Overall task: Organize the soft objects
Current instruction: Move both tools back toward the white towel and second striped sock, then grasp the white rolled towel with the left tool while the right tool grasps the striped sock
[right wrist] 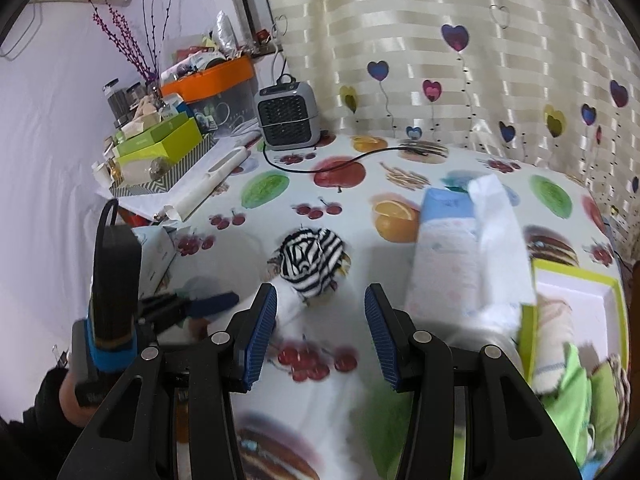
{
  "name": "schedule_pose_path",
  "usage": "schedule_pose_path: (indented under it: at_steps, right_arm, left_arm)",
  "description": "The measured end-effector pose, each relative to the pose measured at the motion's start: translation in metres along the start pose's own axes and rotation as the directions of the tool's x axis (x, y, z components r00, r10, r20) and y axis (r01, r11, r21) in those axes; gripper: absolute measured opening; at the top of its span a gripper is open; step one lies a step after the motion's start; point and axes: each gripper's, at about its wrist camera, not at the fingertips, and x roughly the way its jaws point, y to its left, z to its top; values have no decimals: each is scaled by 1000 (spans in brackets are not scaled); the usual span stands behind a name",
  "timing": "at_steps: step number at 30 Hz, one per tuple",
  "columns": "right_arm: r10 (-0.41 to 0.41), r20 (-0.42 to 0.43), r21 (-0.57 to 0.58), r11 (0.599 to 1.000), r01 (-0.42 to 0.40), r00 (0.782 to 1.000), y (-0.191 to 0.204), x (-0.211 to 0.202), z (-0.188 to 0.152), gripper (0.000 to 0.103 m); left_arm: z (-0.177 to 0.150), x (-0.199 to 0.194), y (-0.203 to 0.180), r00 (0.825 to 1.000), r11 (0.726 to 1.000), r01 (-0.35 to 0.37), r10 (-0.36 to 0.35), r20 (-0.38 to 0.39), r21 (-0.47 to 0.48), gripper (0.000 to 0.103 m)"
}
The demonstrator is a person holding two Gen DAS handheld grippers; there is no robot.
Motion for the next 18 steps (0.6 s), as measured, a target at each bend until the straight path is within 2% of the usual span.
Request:
schedule_pose_path:
  at_steps: [1, 4, 11, 18]
  right_arm:
    - [0, -8, -3, 1000, 0, 1000, 1, 6, 3, 47]
    - [1, -32, -14, 1000, -1, 999, 6, 25, 12, 47]
    - [1, -95, -35, 999, -4, 995, 16, 68, 22, 47]
    - [-5, -145, -12, 1000, 4, 989, 19, 102, 27, 47]
  left_arm:
    - [-1, 0, 0, 1000, 1000, -8, 8, 1, 4, 38]
    - [-1, -2, 6, 1000, 1000, 1, -1, 0, -20, 28]
    - [0, -14, 29, 999, 994, -11, 14, 31, -110, 25]
    - [-1, -18, 31, 999, 992, -20, 24, 33, -126, 25]
